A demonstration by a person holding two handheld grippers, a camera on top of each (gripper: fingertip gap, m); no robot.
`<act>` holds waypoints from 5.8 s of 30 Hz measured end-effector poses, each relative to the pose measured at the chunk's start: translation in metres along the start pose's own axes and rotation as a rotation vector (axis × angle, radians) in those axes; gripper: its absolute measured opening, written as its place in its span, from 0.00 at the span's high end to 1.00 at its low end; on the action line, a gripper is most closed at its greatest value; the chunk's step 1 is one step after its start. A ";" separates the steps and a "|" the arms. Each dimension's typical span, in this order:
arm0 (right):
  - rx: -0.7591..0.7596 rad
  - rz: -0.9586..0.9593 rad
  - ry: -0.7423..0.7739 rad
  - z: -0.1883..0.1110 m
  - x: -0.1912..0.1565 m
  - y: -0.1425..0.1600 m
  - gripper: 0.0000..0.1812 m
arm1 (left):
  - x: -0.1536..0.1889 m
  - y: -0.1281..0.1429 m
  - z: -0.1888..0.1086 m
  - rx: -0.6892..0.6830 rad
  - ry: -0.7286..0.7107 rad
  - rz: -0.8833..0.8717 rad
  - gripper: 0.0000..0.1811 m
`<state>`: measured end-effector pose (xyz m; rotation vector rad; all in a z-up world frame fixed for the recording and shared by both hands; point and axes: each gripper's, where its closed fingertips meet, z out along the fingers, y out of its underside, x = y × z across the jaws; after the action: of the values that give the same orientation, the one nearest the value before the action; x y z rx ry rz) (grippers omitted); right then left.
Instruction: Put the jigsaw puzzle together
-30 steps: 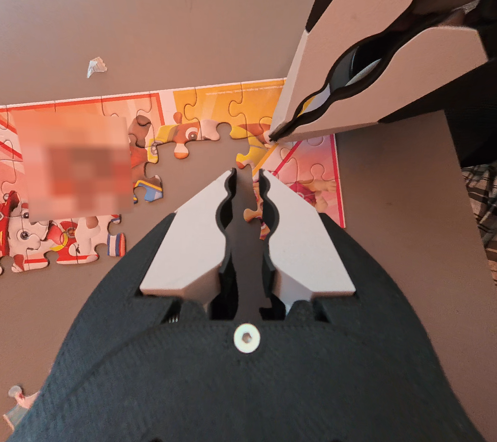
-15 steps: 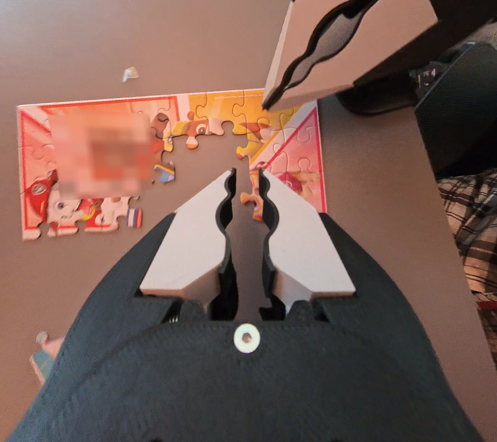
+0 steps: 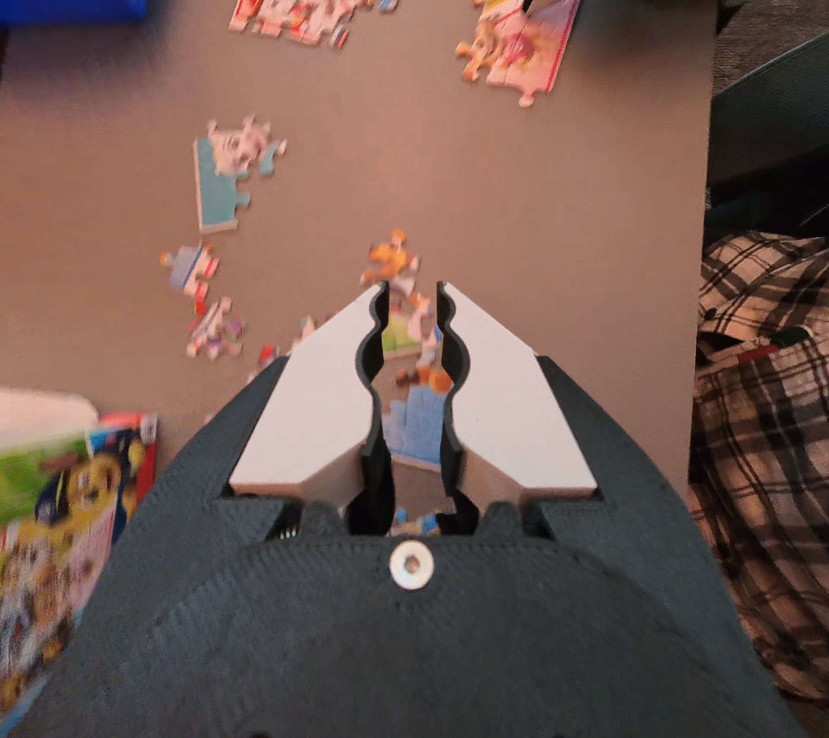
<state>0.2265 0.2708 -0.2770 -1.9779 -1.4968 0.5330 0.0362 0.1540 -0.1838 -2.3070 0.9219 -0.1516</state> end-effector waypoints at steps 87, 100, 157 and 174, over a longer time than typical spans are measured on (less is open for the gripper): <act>0.265 -0.177 -0.160 -0.043 -0.103 -0.064 0.92 | -0.159 0.034 0.100 -0.081 -0.147 -0.099 0.72; 0.307 -0.093 -0.136 -0.058 -0.071 -0.041 0.93 | -0.155 0.044 0.110 -0.071 -0.034 -0.275 0.84; -0.112 -0.200 -0.107 0.022 -0.119 -0.030 1.00 | 0.031 0.019 0.094 0.028 0.138 -0.011 0.87; 0.030 -0.086 -0.068 -0.035 -0.072 -0.020 0.93 | 0.020 0.057 0.072 -0.004 0.100 -0.109 0.91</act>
<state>0.2135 0.1982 -0.2405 -1.8803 -1.5988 0.5877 0.0418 0.1468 -0.2774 -2.3721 0.8455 -0.3137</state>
